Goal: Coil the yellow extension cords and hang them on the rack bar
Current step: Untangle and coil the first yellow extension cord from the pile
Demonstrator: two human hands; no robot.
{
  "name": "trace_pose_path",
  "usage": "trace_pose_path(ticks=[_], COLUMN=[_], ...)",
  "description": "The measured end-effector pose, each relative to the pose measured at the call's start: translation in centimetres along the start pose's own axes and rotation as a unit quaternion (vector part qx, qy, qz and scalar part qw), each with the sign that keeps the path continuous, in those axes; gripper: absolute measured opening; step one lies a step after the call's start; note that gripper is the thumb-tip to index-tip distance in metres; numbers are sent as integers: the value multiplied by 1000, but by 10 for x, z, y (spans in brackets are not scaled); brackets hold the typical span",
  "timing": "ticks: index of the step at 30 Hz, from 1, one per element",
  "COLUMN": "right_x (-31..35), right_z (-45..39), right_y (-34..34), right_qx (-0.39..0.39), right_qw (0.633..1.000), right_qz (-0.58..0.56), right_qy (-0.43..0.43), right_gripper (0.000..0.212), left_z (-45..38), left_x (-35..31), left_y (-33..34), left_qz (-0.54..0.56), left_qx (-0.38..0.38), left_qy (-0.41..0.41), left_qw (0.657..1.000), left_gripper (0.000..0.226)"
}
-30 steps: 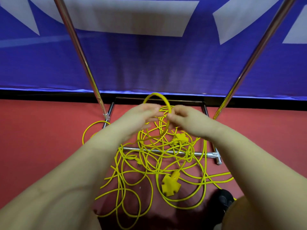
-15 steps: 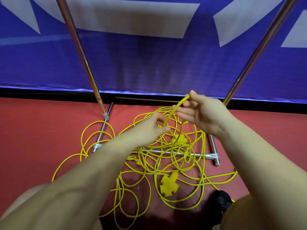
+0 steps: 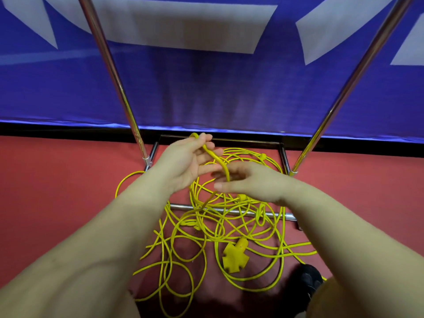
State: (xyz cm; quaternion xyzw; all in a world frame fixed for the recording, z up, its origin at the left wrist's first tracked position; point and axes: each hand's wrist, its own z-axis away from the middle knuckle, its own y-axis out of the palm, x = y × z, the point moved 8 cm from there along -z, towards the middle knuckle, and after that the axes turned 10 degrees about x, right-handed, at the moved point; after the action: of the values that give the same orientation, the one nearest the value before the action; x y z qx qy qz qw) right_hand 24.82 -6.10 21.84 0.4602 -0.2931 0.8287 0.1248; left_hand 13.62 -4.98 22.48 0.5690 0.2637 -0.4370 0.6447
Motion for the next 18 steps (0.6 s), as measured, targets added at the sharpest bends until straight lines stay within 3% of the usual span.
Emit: trace_pose_path(ticks=[6,10,14,18], right_x=[7,10,4,-8], right_z=[-7,-3,7,12], right_y=[0,-21,-47,-56], right_qx=[-19,-76,-139,-187], right_qw=[999,984,899,820], right_qz=[-21,-154,-409,-537], right_qy=[-20,-52,-73,-71], right_gripper=[16,23,23,22], left_z=[-1,0,10,14], left_x=[-1,15,39,36], left_y=[1,3,13,27], left_qz=[13,-162,-369,-322], left_qx=[16,42,114,151], left_qy=[4,-63,-151,-145], left_qw=[1000,984,910,923], left_gripper=[20,24,36,34])
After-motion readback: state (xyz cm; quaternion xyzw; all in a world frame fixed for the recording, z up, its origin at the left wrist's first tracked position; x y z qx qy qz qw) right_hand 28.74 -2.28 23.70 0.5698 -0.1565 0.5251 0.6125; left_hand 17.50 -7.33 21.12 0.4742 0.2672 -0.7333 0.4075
